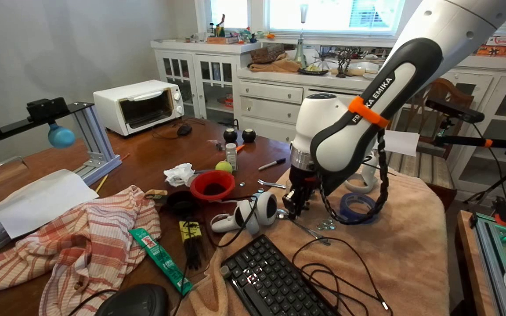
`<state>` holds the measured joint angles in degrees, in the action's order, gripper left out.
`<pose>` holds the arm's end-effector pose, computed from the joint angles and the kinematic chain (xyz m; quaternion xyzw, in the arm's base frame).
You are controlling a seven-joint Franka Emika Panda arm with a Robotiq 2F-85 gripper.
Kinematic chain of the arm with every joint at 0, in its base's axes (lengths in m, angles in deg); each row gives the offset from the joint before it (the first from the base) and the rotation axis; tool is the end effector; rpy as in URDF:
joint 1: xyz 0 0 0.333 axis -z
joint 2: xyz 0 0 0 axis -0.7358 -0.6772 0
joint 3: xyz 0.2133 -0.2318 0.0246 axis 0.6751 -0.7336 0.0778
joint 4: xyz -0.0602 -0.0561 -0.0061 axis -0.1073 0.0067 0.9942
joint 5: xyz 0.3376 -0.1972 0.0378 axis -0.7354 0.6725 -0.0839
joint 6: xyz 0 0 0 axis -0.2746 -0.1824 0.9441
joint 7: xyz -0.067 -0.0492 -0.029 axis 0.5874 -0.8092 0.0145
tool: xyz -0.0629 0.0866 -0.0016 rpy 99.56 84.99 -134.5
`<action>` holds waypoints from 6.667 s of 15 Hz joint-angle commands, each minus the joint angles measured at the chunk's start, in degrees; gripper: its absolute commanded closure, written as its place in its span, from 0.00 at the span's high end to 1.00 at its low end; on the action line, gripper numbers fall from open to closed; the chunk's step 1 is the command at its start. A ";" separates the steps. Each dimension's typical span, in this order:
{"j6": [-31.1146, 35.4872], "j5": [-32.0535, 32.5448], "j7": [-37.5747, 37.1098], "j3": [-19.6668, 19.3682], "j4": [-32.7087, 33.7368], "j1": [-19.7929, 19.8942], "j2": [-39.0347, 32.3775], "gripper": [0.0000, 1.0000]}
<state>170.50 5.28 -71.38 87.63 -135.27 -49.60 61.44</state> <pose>0.5381 0.0323 0.1758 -0.9946 0.0900 -0.0295 0.0426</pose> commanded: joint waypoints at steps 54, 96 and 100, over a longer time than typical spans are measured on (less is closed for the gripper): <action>-6.35 8.47 -2.77 -4.90 -3.14 0.69 11.67 0.99; -4.70 21.81 28.25 1.17 -11.12 0.55 10.96 0.65; -4.21 23.84 26.42 1.27 -11.47 0.14 10.12 0.63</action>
<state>164.37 26.61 -42.27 89.35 -146.13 -48.61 72.54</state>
